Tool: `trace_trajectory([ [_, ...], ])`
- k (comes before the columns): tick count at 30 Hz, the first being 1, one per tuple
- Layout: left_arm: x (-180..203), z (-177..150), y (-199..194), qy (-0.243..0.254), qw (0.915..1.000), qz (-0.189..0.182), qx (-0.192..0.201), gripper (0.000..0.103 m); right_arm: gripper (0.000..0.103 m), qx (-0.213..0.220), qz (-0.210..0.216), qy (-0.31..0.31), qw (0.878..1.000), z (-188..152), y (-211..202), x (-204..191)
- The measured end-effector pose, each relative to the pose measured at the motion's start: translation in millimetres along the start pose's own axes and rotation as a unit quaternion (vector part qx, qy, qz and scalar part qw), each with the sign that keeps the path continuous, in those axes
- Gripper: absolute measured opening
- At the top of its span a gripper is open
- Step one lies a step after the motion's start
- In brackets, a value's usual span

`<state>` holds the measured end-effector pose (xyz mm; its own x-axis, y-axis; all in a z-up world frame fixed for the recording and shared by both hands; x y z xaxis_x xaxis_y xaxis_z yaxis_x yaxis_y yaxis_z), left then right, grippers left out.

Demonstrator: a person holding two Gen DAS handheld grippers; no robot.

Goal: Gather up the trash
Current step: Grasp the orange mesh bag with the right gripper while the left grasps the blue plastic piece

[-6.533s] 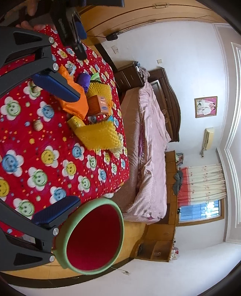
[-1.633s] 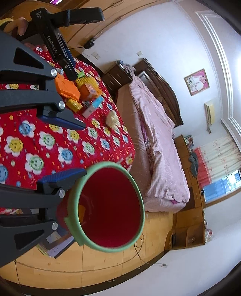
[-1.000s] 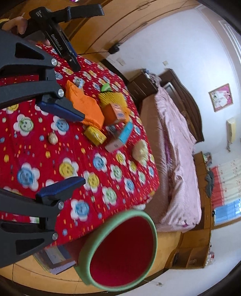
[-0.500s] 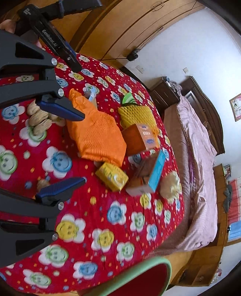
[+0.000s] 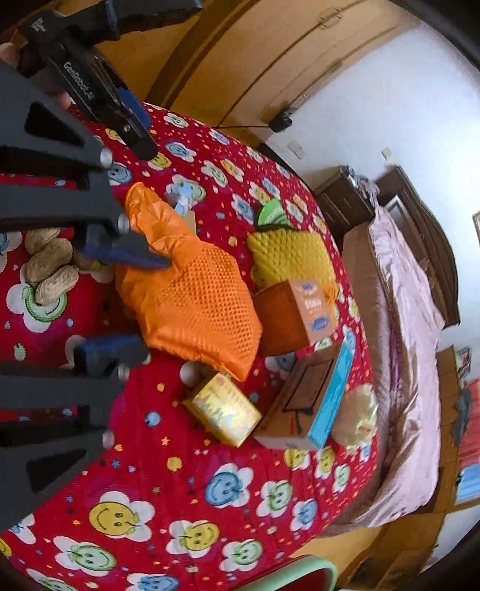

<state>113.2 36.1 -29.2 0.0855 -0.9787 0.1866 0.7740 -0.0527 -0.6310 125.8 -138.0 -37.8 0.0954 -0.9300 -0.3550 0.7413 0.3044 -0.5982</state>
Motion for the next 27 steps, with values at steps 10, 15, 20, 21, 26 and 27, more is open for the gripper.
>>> trace_trajectory([
  [10, 9, -1, -6, -0.001, 0.9999, -0.012, -0.003, 0.076, 0.006, 0.06, 0.035, -0.017, 0.997, 14, -46, -10],
  [15, 19, -1, -8, 0.001, 0.9996, -0.027, -0.007, 0.076, 0.006, 0.096, 0.032, -0.009, 0.995, 27, -76, -1],
  [20, 36, -3, -5, 0.006, 0.9989, -0.044, -0.015, 0.076, 0.004, 0.128, 0.014, 0.012, 0.992, 38, -104, 21],
  [21, 39, -3, -4, 0.005, 0.9987, -0.047, -0.017, 0.075, 0.003, 0.132, 0.011, 0.014, 0.991, 39, -107, 25],
  [26, 59, -5, 10, 0.002, 0.9973, -0.065, -0.036, 0.075, 0.003, 0.147, -0.009, 0.027, 0.989, 43, -122, 48],
  [27, 63, -6, 15, 0.001, 0.9968, -0.068, -0.042, 0.075, 0.003, 0.147, -0.011, 0.028, 0.989, 42, -124, 50],
])
Point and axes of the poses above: each gripper's, at about its wrist camera, not at the fingertips, and y roughly the way its jaws point, x to its right, z to its top, the point moved 3 cm from there along y, roughly the way its jaws point, and after that the axes turned 13 degrees about x, right-handed, at the moved point
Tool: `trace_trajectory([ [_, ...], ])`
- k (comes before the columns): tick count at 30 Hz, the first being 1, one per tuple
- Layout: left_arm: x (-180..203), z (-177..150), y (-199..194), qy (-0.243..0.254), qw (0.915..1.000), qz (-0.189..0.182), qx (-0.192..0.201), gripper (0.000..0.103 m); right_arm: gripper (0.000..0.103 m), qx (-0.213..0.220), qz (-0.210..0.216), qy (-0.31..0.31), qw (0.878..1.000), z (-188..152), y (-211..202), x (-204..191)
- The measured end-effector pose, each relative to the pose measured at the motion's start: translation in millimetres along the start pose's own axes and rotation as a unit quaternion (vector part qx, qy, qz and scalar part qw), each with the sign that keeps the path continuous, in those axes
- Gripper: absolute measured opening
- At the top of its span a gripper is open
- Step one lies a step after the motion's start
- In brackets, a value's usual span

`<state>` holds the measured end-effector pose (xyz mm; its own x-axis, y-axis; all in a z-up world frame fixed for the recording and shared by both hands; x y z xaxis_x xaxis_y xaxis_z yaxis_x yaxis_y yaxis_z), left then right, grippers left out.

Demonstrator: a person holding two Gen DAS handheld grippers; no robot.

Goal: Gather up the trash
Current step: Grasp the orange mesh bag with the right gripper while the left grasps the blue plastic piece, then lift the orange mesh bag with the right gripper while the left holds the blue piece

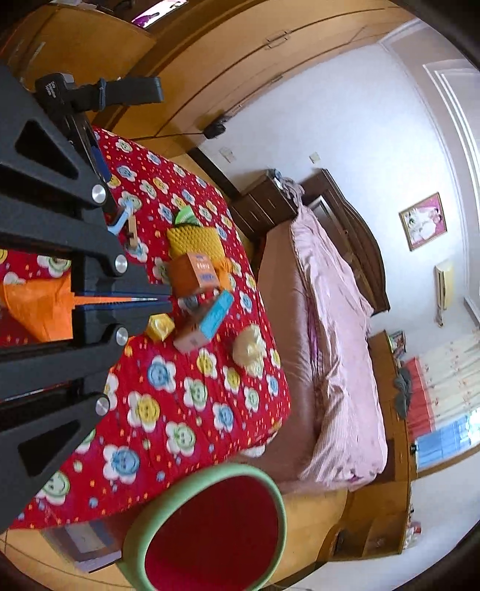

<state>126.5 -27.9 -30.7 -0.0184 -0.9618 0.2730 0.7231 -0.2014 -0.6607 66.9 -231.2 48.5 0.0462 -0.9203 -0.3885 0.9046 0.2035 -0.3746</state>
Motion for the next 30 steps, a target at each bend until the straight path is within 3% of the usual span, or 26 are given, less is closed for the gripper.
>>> trace_trajectory([
  [7, 15, -3, 19, 0.011, 0.9998, 0.008, -0.011, 0.068, 0.005, -0.003, -0.017, 0.007, 1.0, -5, -7, 19],
  [12, 19, -4, 21, 0.031, 0.9994, 0.017, -0.004, 0.043, 0.007, -0.015, -0.019, 0.013, 1.0, -11, -5, 27],
  [14, 18, -4, 21, 0.036, 0.9992, 0.015, -0.003, 0.025, 0.017, -0.024, -0.019, 0.017, 0.999, -15, -3, 29],
  [15, 17, -4, 20, 0.036, 0.9992, 0.015, -0.003, 0.022, 0.02, -0.029, -0.019, 0.02, 0.999, -18, -1, 30],
  [17, 13, -4, 19, 0.032, 0.9995, 0.008, -0.002, 0.02, 0.031, -0.036, -0.018, 0.023, 0.999, -22, 0, 31],
  [23, 7, -1, 7, 0.028, 0.9995, -0.006, 0.013, 0.02, 0.046, -0.07, -0.018, 0.024, 0.997, -37, 12, 31],
  [30, 3, 2, -8, 0.023, 0.9993, -0.016, 0.025, 0.02, 0.052, -0.133, -0.019, 0.035, 0.99, -60, 40, 29],
])
Point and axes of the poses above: each gripper's, at about its wrist camera, not at the fingertips, and y roughly the way its jaws point, x to its right, z to its top, the point moved 3 cm from there along y, roughly the way its jaws point, and after that the axes turned 13 degrees about x, right-handed, at the moved point
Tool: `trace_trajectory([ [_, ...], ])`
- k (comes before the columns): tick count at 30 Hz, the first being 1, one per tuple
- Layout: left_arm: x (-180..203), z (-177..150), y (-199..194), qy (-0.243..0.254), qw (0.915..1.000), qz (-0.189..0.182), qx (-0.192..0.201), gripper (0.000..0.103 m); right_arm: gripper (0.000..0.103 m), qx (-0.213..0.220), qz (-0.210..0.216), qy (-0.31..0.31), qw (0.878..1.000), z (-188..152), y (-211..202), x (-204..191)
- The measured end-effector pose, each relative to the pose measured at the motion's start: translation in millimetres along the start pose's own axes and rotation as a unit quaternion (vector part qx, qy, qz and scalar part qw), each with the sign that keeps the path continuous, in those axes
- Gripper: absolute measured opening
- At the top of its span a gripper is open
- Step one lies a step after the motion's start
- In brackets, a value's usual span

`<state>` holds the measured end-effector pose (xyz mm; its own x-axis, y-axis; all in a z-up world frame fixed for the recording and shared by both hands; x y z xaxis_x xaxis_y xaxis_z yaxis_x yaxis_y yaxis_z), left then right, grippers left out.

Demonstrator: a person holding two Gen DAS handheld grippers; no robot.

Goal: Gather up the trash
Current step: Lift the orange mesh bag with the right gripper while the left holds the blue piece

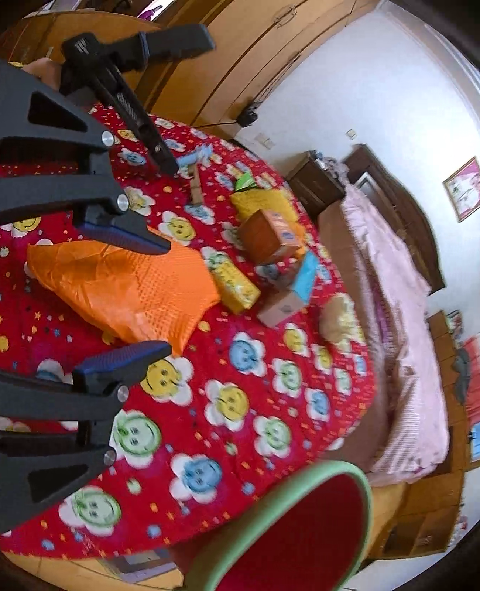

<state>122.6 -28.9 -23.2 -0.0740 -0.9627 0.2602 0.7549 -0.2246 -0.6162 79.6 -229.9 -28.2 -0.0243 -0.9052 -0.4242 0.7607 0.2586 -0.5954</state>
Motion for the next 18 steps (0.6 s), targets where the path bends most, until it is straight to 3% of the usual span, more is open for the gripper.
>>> trace_trajectory([
  [3, -1, 0, -4, -0.001, 1.0, -0.004, 0.002, 0.02, 0.053, -0.016, -0.012, -0.027, 0.999, -3, 13, -8],
  [7, -2, 1, -6, -0.003, 1.0, -0.006, 0.006, 0.02, 0.064, -0.025, -0.023, -0.084, 0.996, -6, 25, -29],
  [13, -5, 1, -10, -0.003, 0.9999, -0.006, 0.01, 0.02, 0.065, -0.036, -0.044, -0.152, 0.987, -12, 42, -50],
  [15, -5, 1, -11, -0.003, 0.9999, -0.007, 0.011, 0.02, 0.061, -0.04, -0.046, -0.155, 0.986, -13, 46, -51],
  [17, -5, 1, -12, -0.003, 0.9999, -0.008, 0.012, 0.02, 0.04, -0.039, -0.053, -0.155, 0.986, -11, 48, -50],
  [18, -5, 2, -13, -0.002, 0.9999, -0.009, 0.013, 0.02, 0.034, -0.038, -0.052, -0.156, 0.986, -10, 48, -49],
])
Point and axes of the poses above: each gripper's, at about its wrist camera, not at the fingertips, and y roughly the way its jaws point, x to its right, z to its top, the point moved 3 cm from there along y, roughly the way its jaws point, and after that the axes turned 13 degrees about x, right-handed, at the moved point
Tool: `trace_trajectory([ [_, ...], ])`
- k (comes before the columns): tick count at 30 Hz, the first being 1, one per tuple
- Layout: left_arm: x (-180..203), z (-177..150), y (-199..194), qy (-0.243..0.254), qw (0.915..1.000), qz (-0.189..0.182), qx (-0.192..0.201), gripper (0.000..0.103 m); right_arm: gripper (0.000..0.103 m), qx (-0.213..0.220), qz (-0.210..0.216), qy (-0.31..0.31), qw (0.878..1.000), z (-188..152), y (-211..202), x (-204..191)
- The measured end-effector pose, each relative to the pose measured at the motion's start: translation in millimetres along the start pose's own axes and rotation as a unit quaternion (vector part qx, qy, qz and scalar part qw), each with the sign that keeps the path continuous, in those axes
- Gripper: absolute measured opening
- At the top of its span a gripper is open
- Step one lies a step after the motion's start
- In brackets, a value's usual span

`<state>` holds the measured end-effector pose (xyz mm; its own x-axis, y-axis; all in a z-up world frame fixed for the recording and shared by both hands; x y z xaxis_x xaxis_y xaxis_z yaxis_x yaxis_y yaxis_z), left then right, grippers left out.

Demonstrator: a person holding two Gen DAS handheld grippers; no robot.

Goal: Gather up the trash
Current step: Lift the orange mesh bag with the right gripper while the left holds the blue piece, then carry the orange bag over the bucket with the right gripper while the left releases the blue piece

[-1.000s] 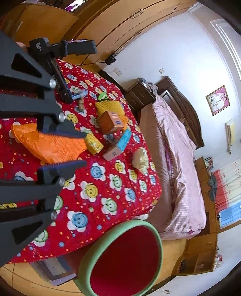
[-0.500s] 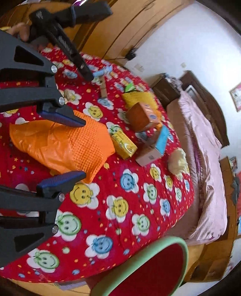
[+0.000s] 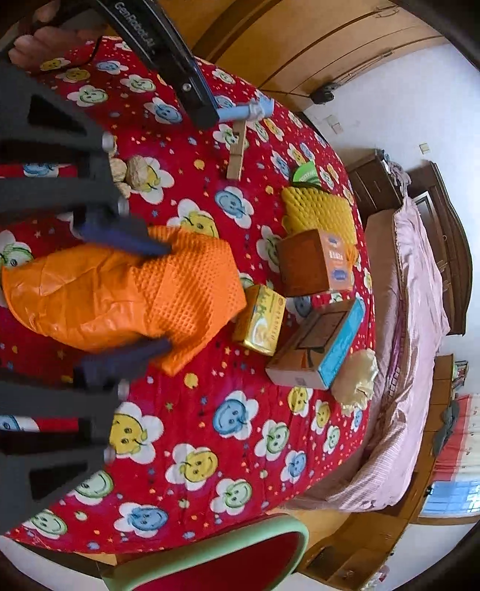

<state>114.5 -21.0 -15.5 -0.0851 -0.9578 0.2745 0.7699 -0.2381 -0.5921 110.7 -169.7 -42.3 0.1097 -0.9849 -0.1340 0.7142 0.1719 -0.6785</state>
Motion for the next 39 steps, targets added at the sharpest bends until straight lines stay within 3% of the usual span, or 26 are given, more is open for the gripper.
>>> trace_trajectory([
  [2, 1, 0, -1, 0.0, 1.0, -0.002, 0.001, 0.02, 0.021, 0.002, 0.011, 0.009, 1.0, 3, -2, 3],
  [5, 3, 1, -3, 0.0, 1.0, -0.007, 0.002, 0.02, 0.015, 0.023, 0.028, 0.023, 0.999, 8, -15, 6],
  [10, 12, 8, -10, 0.003, 0.9997, -0.021, 0.008, 0.02, 0.014, 0.056, 0.06, 0.05, 0.995, 20, -45, 12],
  [19, 35, 27, -27, 0.015, 0.9978, -0.06, 0.024, 0.02, 0.014, 0.094, 0.071, 0.092, 0.989, 40, -89, 38],
  [25, 59, 36, -36, 0.029, 0.9948, -0.093, 0.028, 0.02, 0.014, 0.114, 0.057, 0.107, 0.986, 46, -107, 60],
  [30, 77, 36, -33, 0.018, 0.9903, -0.138, 0.009, 0.02, 0.014, 0.12, 0.05, 0.124, 0.984, 44, -114, 78],
  [39, 110, 23, -18, 0.04, 0.9849, -0.168, -0.014, 0.02, 0.014, 0.123, 0.037, 0.145, 0.981, 33, -121, 102],
])
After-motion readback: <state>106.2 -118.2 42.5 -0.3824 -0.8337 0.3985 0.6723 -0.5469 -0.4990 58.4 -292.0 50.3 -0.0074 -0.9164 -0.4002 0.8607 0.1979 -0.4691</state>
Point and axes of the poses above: each gripper's, at about its wrist camera, not at the fingertips, and y roughly the way its jaws point, x to its right, z to its top, the point moved 3 cm from there along y, roughly the way its jaws point, and after that the axes turned 13 degrees about x, right-handed, at the moved point
